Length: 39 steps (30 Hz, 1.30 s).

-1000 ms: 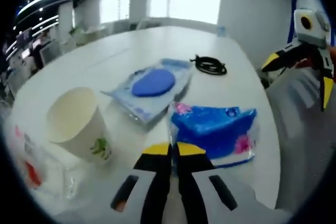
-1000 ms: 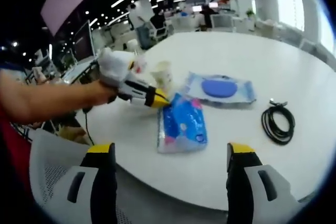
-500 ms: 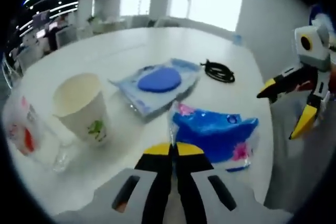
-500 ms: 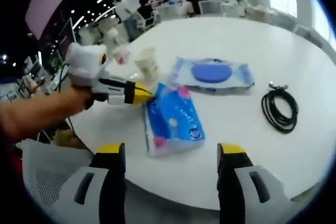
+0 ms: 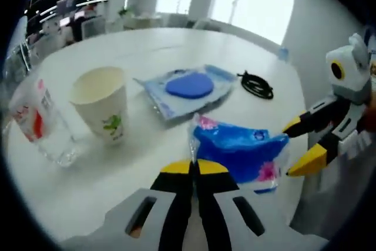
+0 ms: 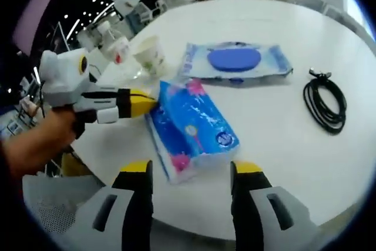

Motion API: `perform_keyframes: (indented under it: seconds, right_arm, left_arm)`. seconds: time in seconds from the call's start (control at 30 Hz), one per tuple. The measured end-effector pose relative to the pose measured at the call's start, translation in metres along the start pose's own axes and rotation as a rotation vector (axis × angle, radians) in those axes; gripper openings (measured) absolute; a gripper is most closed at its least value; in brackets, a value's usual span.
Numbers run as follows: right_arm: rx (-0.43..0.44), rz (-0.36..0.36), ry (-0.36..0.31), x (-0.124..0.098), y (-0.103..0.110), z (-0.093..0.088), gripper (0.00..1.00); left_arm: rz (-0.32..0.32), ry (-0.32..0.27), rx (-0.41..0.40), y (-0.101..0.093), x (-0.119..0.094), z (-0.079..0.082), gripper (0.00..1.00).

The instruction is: Arrange the tabletop items into an orderly group along one side of the table until the central work area is clear of visible clutter.

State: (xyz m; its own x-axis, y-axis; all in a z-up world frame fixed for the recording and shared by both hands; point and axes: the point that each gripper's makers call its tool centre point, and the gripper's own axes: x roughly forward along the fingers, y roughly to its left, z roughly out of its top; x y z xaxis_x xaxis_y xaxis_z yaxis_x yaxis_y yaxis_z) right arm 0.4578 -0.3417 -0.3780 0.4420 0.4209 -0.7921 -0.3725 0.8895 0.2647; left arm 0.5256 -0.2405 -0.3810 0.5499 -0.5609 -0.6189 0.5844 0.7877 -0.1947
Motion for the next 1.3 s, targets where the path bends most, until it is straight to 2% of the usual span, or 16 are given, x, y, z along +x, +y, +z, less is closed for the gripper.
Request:
perform_keyframes:
  seconds: [0.2, 0.47, 0.63, 0.9, 1.0, 1.17, 1.3]
  right_arm:
    - [-0.013, -0.050, 0.043, 0.008, -0.012, -0.007, 0.42]
    - [-0.056, -0.070, 0.047, 0.005, -0.021, -0.006, 0.20]
    - [-0.089, -0.081, 0.035, 0.002, -0.029, -0.003, 0.16]
    - [-0.144, -0.088, 0.017, -0.002, -0.036, 0.005, 0.05]
    - [-0.156, -0.089, 0.013, -0.005, -0.038, 0.006, 0.04]
    - [-0.205, -0.078, -0.020, -0.015, -0.037, 0.015, 0.03]
    - [-0.238, -0.078, -0.047, -0.026, -0.040, 0.022, 0.02]
  left_arm:
    - [0.003, -0.006, -0.003, -0.002, -0.002, -0.001, 0.00]
    - [-0.013, 0.000, 0.005, -0.009, -0.005, -0.005, 0.00]
    - [-0.053, 0.005, 0.046, -0.018, -0.011, -0.006, 0.00]
    - [-0.075, 0.004, 0.073, -0.030, -0.019, -0.004, 0.00]
    - [-0.073, 0.002, 0.100, -0.033, -0.020, -0.003, 0.00]
    - [-0.066, -0.005, 0.099, -0.033, -0.022, 0.000, 0.00]
    - [-0.064, -0.018, 0.080, -0.039, -0.024, 0.010, 0.00]
